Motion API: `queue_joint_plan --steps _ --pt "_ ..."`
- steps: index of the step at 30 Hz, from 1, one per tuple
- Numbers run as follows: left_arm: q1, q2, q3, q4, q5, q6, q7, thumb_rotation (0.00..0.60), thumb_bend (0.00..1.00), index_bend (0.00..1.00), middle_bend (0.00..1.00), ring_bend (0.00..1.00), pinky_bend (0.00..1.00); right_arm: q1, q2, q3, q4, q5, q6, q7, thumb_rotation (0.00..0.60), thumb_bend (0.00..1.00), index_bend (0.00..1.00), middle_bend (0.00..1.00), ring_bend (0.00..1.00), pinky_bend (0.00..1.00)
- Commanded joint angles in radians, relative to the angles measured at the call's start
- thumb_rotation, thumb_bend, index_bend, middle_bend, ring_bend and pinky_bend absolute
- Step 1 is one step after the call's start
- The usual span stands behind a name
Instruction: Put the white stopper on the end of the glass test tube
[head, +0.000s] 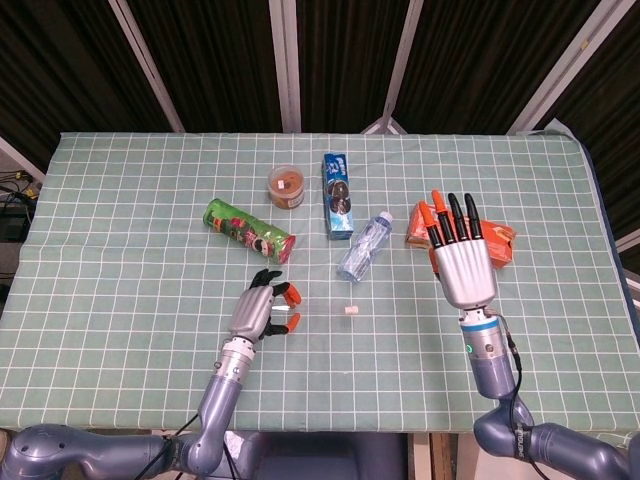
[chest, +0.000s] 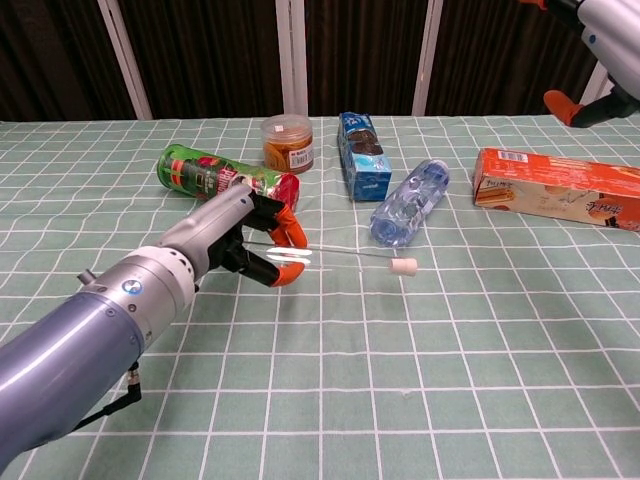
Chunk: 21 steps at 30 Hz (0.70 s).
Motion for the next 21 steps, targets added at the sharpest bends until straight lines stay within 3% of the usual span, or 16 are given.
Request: queue_joint_plan --steps 1,21 --pt "0.006 0.001 0.008 0.005 0.005 -0.002 0.014 0.600 0.67 0.58 0.52 0.13 0.00 -0.001 0.002 0.002 -0.005 0.001 0.001 0.000 0.600 0.45 0.07 0.02 0.00 0.02" --pt "0.036 0.037 0.028 -0.070 -0.051 0.013 0.210 0.600 0.66 0.55 0.51 0.13 0.00 -0.018 0.034 -0.002 -0.055 -0.010 0.015 -0.002 0.600 0.45 0.07 0.01 0.00 0.02"
